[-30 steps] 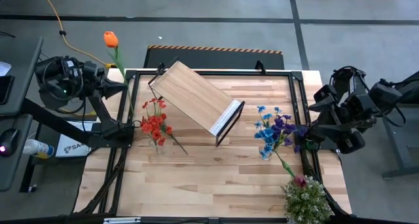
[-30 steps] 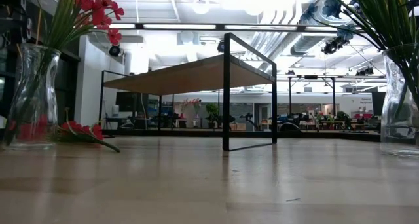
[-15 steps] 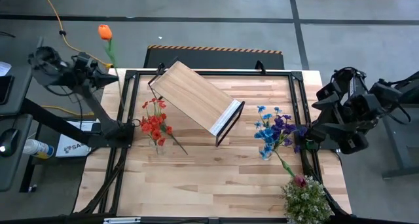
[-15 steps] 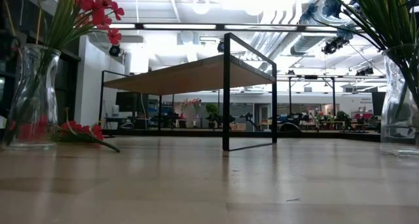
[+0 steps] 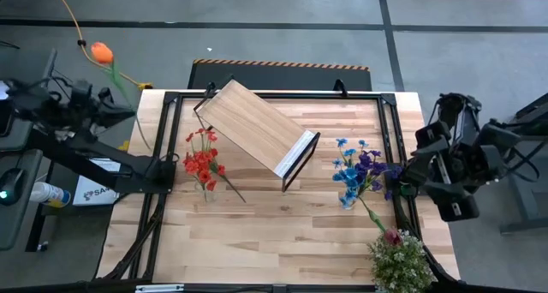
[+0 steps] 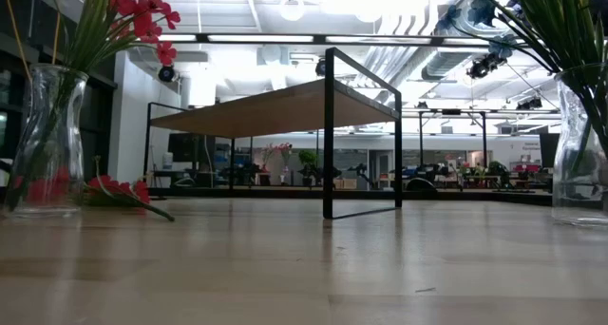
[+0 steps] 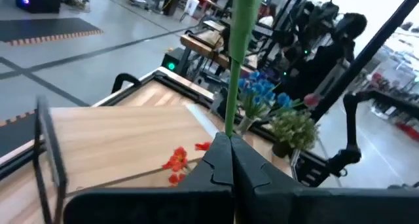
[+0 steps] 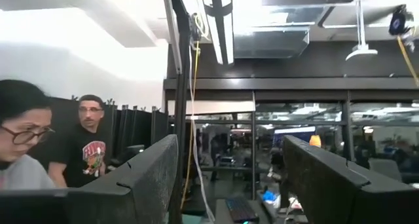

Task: Pick and place flowers into a vace then onto a shelf
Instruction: Put the orange tulip into the left transparent vase

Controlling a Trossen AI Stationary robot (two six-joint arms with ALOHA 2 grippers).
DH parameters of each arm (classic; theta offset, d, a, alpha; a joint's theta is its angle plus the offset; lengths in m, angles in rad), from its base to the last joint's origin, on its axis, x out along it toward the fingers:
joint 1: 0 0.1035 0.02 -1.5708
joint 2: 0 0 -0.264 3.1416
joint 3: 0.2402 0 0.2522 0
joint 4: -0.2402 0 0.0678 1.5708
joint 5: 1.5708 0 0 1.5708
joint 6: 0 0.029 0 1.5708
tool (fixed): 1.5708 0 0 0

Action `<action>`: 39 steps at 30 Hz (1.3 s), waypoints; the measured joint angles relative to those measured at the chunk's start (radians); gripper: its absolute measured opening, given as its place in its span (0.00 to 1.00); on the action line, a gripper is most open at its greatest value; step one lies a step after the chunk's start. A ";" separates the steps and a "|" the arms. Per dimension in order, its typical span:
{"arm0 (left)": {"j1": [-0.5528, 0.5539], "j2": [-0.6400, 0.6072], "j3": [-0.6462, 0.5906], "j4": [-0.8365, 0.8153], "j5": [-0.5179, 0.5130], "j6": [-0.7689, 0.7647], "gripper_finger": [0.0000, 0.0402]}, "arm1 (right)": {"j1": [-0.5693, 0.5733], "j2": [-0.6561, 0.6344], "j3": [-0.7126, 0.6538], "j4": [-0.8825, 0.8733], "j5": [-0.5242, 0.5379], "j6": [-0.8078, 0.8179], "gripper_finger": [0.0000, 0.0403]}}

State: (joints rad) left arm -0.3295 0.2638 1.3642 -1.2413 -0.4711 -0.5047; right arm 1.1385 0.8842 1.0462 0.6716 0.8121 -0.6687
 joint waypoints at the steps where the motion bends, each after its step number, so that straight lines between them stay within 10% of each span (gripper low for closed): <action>1: 0.024 -0.001 -0.027 0.028 0.029 0.014 0.05 | 0.000 0.008 0.000 0.016 0.000 -0.014 0.66; 19: 0.253 -0.122 -0.369 0.446 0.411 0.104 0.05 | 0.000 0.027 0.000 0.050 0.008 -0.037 0.66; 39: 0.336 -0.203 -0.638 0.668 0.604 0.122 0.05 | 0.000 0.027 0.000 0.052 0.008 -0.037 0.66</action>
State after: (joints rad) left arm 0.0067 0.0607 0.7264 -0.5736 0.1331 -0.3827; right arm 1.1383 0.9115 1.0462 0.7238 0.8196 -0.7055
